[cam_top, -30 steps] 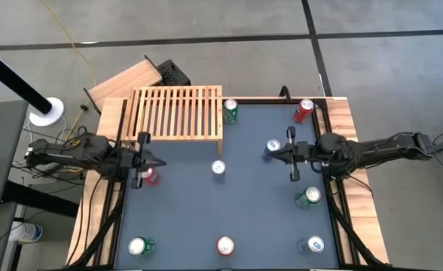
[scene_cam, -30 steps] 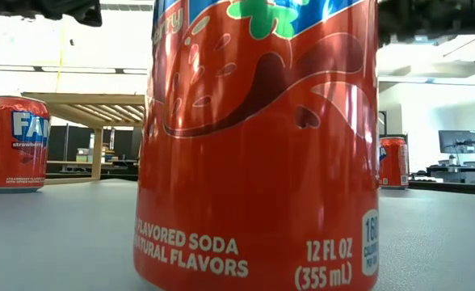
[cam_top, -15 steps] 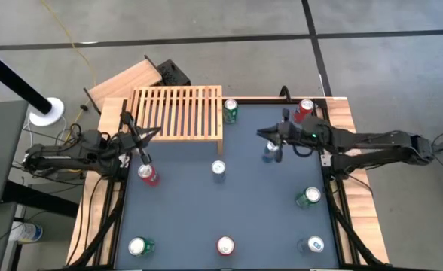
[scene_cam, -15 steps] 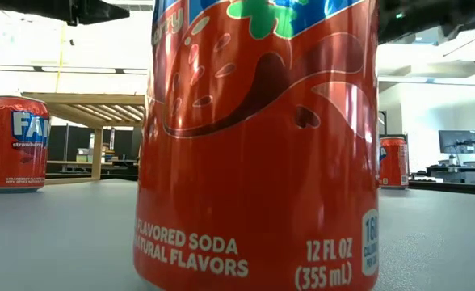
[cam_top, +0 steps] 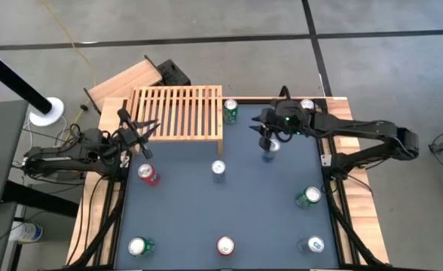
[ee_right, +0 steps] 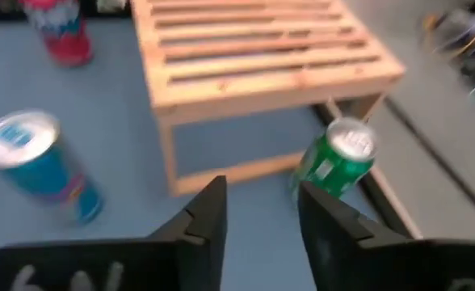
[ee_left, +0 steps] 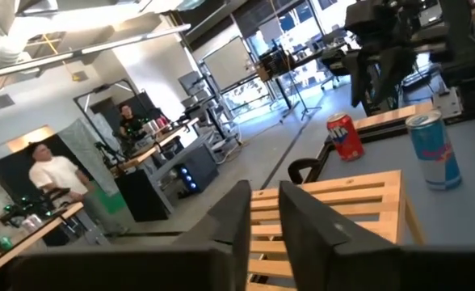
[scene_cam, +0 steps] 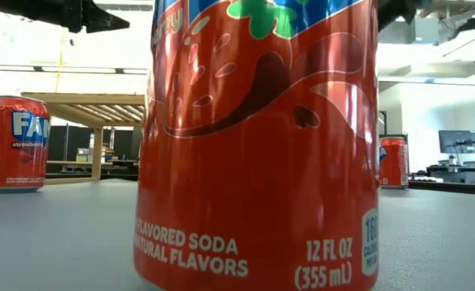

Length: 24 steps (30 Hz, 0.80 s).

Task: Place canned beverage on shelf
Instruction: Put the top blue soda can on the shelf

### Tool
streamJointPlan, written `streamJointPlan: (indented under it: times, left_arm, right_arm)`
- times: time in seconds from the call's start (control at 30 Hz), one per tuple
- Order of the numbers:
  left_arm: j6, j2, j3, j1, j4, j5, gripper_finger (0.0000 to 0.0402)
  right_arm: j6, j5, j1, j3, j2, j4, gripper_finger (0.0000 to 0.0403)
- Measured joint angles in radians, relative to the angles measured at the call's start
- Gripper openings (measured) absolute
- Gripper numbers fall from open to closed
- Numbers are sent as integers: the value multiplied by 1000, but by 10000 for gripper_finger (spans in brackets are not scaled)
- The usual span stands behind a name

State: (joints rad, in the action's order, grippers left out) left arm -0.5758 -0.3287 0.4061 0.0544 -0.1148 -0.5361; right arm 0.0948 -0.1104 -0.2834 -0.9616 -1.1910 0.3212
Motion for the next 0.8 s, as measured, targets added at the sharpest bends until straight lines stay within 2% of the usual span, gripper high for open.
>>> streamJointPlan:
  times: [0.17, 0.33, 0.47, 0.6, 0.8]
  left_arm:
    - [1, 0, 0, 0, 5, 0, 130]
    - [34, 0, 0, 0, 8, 1, 168]
    - [40, 0, 0, 0, 23, 1, 184]
    - [41, 0, 0, 0, 24, 1, 192]
    - [42, 0, 0, 0, 50, 3, 193]
  right_arm:
    - [-42, -5, 22, -90, -6, 203, 184]
    - [-131, -22, 6, -167, -5, 369, 230]
    - [-177, -15, 7, -201, -7, 503, 272]
    - [-159, 46, 38, -201, -9, 556, 306]
    - [-78, 84, 112, -201, -8, 604, 321]
